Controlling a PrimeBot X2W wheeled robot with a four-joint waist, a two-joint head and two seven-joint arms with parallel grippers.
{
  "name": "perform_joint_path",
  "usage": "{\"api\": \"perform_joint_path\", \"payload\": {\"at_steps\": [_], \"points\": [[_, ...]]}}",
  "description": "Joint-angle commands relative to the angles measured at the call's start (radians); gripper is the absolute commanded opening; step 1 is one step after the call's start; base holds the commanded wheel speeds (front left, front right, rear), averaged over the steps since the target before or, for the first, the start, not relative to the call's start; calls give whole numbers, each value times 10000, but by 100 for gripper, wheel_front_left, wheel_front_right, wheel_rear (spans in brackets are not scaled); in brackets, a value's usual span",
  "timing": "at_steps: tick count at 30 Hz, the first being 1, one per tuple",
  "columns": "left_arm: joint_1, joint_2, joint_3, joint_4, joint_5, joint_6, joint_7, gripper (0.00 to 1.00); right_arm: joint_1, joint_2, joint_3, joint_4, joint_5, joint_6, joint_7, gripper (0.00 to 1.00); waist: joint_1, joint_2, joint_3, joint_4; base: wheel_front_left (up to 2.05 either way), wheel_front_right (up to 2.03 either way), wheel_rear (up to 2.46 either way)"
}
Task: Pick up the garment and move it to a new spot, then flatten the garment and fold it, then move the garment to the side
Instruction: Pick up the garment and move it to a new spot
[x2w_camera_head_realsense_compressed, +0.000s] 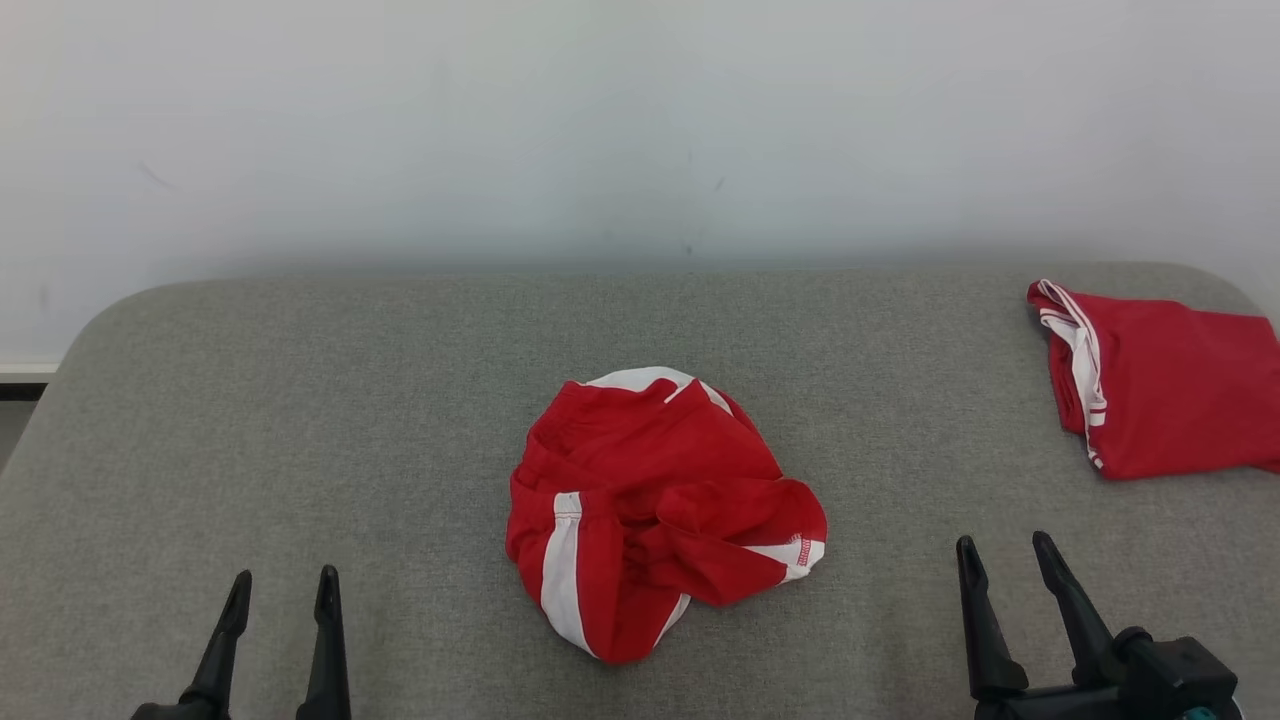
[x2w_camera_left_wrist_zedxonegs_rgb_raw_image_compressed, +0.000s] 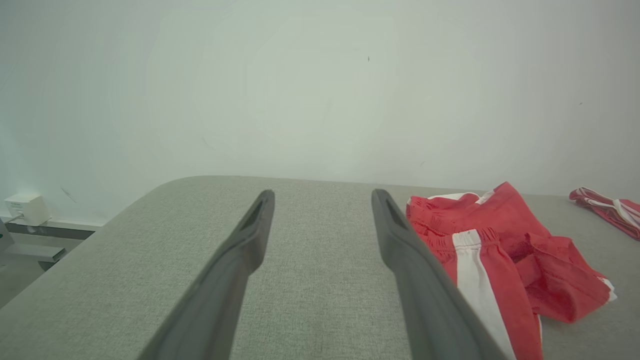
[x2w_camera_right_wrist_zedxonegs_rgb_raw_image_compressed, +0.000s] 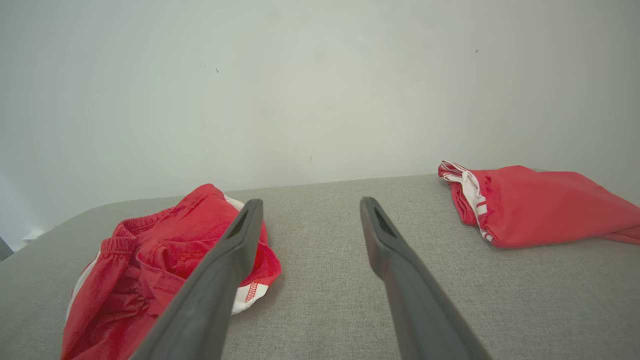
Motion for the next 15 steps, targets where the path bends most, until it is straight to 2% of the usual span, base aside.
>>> {"api": "perform_joint_path", "payload": {"at_steps": [1,15], "points": [[164,-44,69,-55,79,-59,-29,100,123,24,26,-21,50,-24,22,100,1,0,-4,13,0,0,0],[376,-651,584,17,590,-416,-30,100,497,143,327,-36,20,-24,139,100,1,0,45,50,0,0,0]]}}
